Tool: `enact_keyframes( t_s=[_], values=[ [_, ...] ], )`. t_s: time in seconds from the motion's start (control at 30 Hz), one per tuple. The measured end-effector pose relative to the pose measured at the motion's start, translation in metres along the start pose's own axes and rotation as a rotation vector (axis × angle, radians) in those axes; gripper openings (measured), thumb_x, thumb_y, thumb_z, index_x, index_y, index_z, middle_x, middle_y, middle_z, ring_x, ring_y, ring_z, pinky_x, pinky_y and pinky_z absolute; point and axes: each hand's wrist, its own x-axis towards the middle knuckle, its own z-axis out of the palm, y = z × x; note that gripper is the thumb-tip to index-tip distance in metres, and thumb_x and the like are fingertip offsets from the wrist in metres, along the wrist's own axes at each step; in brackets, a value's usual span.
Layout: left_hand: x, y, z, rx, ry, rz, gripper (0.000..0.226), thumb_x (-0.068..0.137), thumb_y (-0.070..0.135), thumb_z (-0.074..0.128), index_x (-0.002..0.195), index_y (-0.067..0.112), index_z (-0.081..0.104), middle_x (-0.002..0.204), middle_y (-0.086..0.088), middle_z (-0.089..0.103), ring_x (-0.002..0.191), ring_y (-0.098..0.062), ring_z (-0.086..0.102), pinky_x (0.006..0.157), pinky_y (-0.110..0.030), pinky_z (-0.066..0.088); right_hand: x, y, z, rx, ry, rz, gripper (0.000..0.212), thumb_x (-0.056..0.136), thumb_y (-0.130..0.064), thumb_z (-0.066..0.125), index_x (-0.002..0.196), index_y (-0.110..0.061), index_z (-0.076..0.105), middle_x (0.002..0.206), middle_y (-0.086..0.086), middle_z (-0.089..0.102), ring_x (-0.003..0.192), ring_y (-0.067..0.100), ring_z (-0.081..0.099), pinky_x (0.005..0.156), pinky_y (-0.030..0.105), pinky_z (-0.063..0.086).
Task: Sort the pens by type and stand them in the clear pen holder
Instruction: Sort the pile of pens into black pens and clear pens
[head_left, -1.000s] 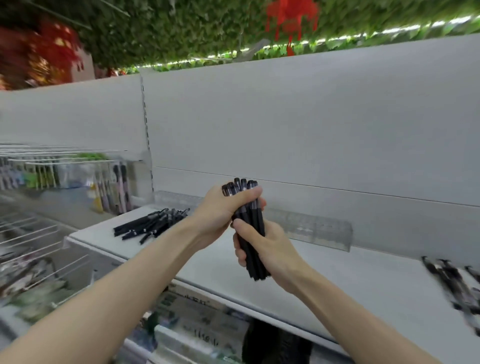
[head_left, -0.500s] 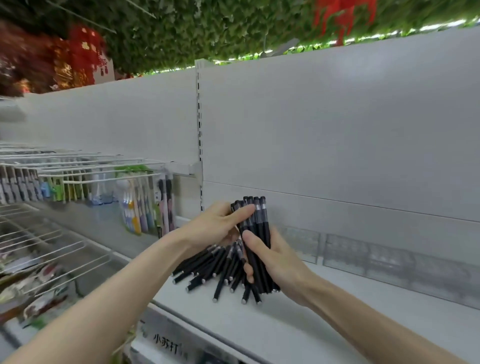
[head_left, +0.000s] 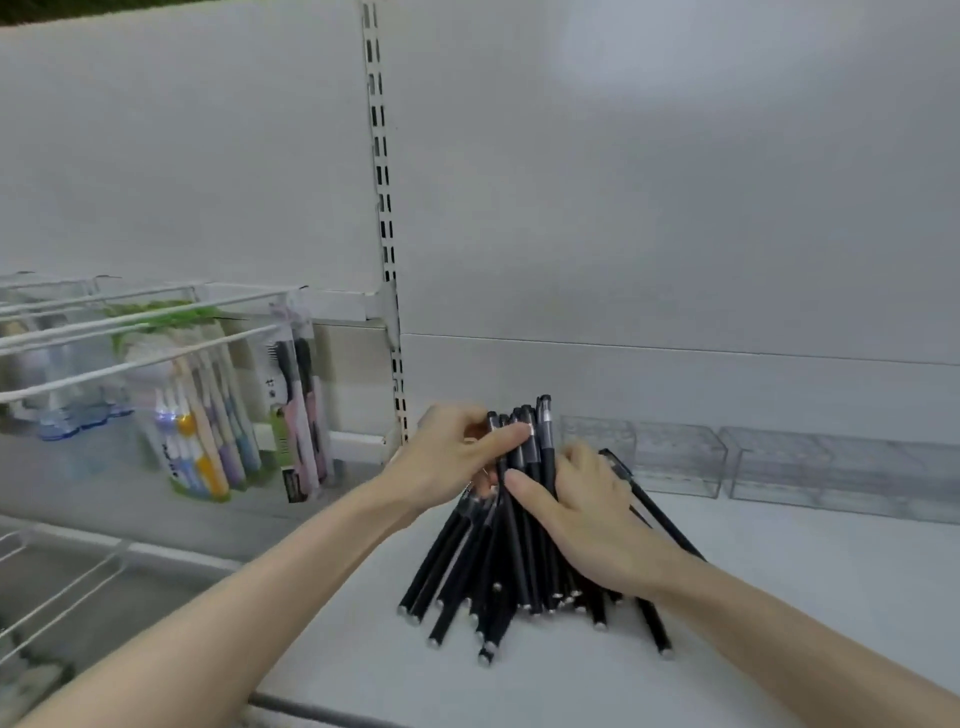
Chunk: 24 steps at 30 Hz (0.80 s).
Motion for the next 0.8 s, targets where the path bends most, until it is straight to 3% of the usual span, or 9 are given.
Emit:
enact_keyframes(
  t_s=[0.07, 0.17, 0.2, 0.27, 0.33, 0.47, 0.53, 0.63, 0.8],
  values=[
    [0.005, -0.013, 0.002, 0.016, -0.023, 0.118, 0.009, 0.090, 0.021, 0.062, 0.096, 0.019, 0.069, 0.078, 0.009, 0.070, 0.066, -0.004, 0.062, 0.067, -0.019, 0.049, -0.005, -0.001, 0.005, -0.073, 0.049, 0.037, 0.048, 0.095, -0.057, 0.028, 0.122, -0.024, 0.050, 0.122, -0.010, 0.029, 0.110, 0.005, 0.017, 0.097, 0.026, 0.007],
    [0.006, -0.025, 0.005, 0.136, -0.046, 0.213, 0.016, 0.090, 0.024, 0.062, 0.106, 0.024, 0.066, 0.091, 0.010, 0.068, 0.077, 0.012, 0.058, 0.071, -0.008, 0.040, -0.009, -0.002, 0.011, -0.193, 0.082, 0.095, 0.051, 0.093, -0.060, 0.030, 0.128, -0.027, 0.047, 0.133, -0.009, 0.026, 0.126, 0.009, 0.014, 0.104, 0.029, 0.006],
    [0.007, -0.030, 0.007, 0.226, -0.018, 0.220, 0.019, 0.091, 0.028, 0.060, 0.109, 0.025, 0.065, 0.092, 0.008, 0.065, 0.084, 0.009, 0.056, 0.075, -0.010, 0.038, -0.009, -0.001, 0.012, -0.229, 0.087, 0.126, 0.055, 0.090, -0.066, 0.029, 0.122, -0.026, 0.049, 0.136, -0.008, 0.026, 0.129, 0.011, 0.014, 0.106, 0.031, 0.007],
    [0.007, -0.038, 0.011, 0.452, 0.043, 0.188, 0.035, 0.092, 0.041, 0.053, 0.122, 0.025, 0.060, 0.106, 0.001, 0.057, 0.108, -0.010, 0.047, 0.087, -0.020, 0.030, -0.011, -0.001, 0.012, -0.241, 0.143, 0.157, 0.071, 0.073, -0.080, 0.019, 0.110, -0.027, 0.047, 0.138, -0.007, 0.026, 0.131, 0.011, 0.014, 0.106, 0.033, 0.007],
    [0.002, -0.043, 0.012, 0.582, 0.047, 0.114, 0.045, 0.095, 0.048, 0.040, 0.134, 0.026, 0.049, 0.115, 0.004, 0.046, 0.120, -0.016, 0.036, 0.095, -0.027, 0.023, -0.012, 0.001, 0.011, -0.206, 0.195, 0.175, 0.089, 0.057, -0.084, 0.011, 0.119, -0.031, 0.047, 0.141, -0.008, 0.024, 0.133, 0.009, 0.011, 0.107, 0.033, 0.004],
    [-0.018, -0.047, 0.008, 0.560, -0.053, 0.013, 0.053, 0.095, 0.055, 0.026, 0.142, 0.029, 0.033, 0.135, 0.009, 0.036, 0.133, -0.011, 0.025, 0.108, -0.034, 0.017, -0.017, 0.007, 0.004, -0.230, 0.196, 0.299, 0.100, 0.055, -0.091, 0.016, 0.138, -0.038, 0.034, 0.155, -0.004, 0.009, 0.143, 0.012, -0.003, 0.114, 0.040, -0.004],
    [-0.026, -0.048, 0.010, 0.532, -0.128, -0.038, 0.057, 0.095, 0.057, 0.023, 0.146, 0.030, 0.025, 0.146, 0.010, 0.027, 0.139, -0.011, 0.018, 0.114, -0.035, 0.013, -0.020, 0.009, 0.000, -0.235, 0.132, 0.397, 0.096, 0.062, -0.095, 0.022, 0.142, -0.043, 0.027, 0.157, 0.000, 0.010, 0.145, 0.018, 0.000, 0.115, 0.044, 0.000],
    [-0.025, -0.049, 0.018, 0.464, -0.182, -0.054, 0.061, 0.095, 0.057, 0.023, 0.149, 0.029, 0.016, 0.155, 0.009, 0.013, 0.144, -0.010, 0.008, 0.118, -0.037, 0.009, -0.022, 0.006, 0.000, -0.263, 0.064, 0.443, 0.075, 0.080, -0.079, 0.027, 0.144, -0.041, 0.025, 0.149, 0.004, 0.028, 0.139, 0.026, 0.021, 0.111, 0.044, 0.017],
    [-0.022, -0.049, 0.019, 0.437, -0.181, 0.017, 0.058, 0.096, 0.054, 0.026, 0.149, 0.030, 0.019, 0.157, 0.011, 0.014, 0.144, -0.004, 0.006, 0.118, -0.032, 0.008, -0.026, -0.004, -0.001, -0.270, 0.096, 0.388, 0.065, 0.086, -0.071, 0.025, 0.135, -0.031, 0.041, 0.129, 0.004, 0.046, 0.125, 0.025, 0.036, 0.098, 0.037, 0.033]
  ],
)
